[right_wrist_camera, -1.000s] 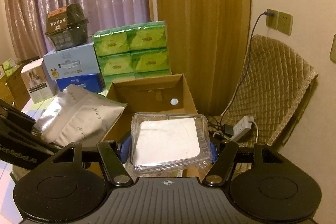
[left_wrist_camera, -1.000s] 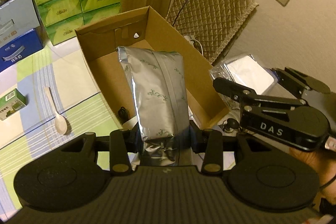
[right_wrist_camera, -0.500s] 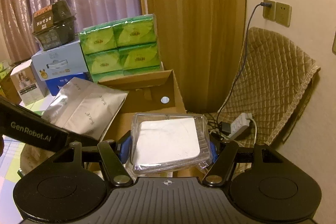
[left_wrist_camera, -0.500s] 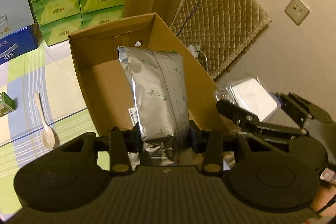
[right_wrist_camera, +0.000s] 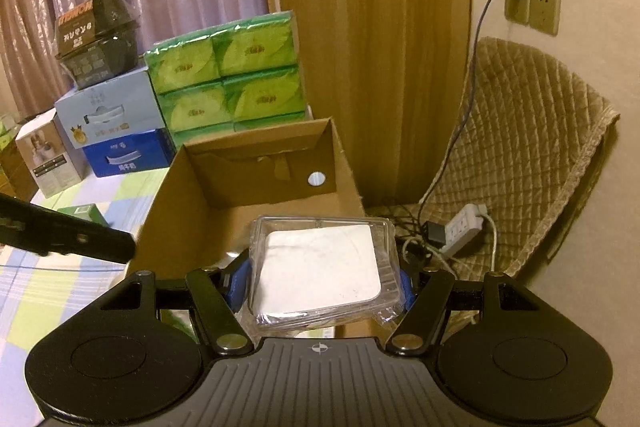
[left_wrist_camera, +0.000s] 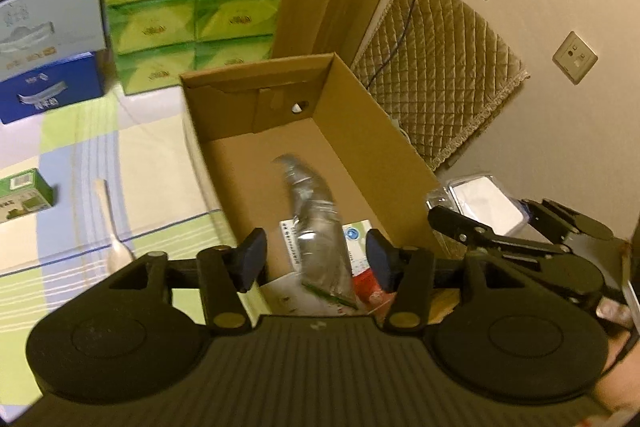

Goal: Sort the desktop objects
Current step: 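Lower both packets into the cardboard box and open both tools, then move both tools back toward the small green box and white spoon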

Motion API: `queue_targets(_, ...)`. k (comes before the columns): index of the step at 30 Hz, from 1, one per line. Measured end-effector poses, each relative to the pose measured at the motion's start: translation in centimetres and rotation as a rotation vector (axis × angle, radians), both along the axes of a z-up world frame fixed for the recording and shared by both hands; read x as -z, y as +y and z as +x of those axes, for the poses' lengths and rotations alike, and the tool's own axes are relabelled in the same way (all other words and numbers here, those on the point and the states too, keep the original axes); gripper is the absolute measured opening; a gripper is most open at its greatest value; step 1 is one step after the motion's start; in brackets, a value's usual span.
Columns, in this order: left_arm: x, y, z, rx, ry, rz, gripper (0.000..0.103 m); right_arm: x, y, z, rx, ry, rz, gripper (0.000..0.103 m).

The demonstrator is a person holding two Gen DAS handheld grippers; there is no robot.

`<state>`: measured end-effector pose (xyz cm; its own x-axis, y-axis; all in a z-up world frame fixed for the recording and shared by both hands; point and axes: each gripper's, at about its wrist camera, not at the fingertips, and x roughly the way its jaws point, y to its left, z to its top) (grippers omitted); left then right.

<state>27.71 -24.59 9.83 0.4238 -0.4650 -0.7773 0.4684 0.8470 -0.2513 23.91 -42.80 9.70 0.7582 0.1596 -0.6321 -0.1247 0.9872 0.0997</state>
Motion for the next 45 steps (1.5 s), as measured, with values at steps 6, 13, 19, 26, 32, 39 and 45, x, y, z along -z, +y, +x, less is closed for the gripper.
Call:
queue_targets(6,-0.8,2.7,-1.5,-0.014,-0.066,0.010,0.062,0.0,1.3,0.8,-0.018,-0.001,0.050,0.065)
queue_targets(13,-0.5,6.5,-3.1,-0.057,-0.107,0.034,0.079,-0.9,1.1,0.5,0.009,-0.016,0.100,0.080)
queue_targets(19,-0.4,9.7,-4.8,-0.101,-0.132,0.052,0.090,-1.3,1.4,-1.4,0.005,0.001,0.094,0.086)
queue_targets(26,-0.6,13.6,-7.4,-0.132,-0.159,0.065,0.099,-1.1,4.3,-4.8,-0.053,0.035,0.093,0.095)
queue_targets(32,-0.4,19.1,-10.0,-0.216,-0.175,0.095,0.101,-1.1,7.5,-7.7,-0.118,0.035,0.111,0.101)
queue_targets(39,0.0,24.7,-12.7,-0.292,-0.188,0.138,0.101,0.1,11.7,-10.2,-0.198,0.069,0.127,0.101)
queue_targets(45,1.0,27.3,-14.2,-0.321,-0.161,0.149,0.102,0.8,14.5,-11.4,-0.253,0.089,0.107,0.101)
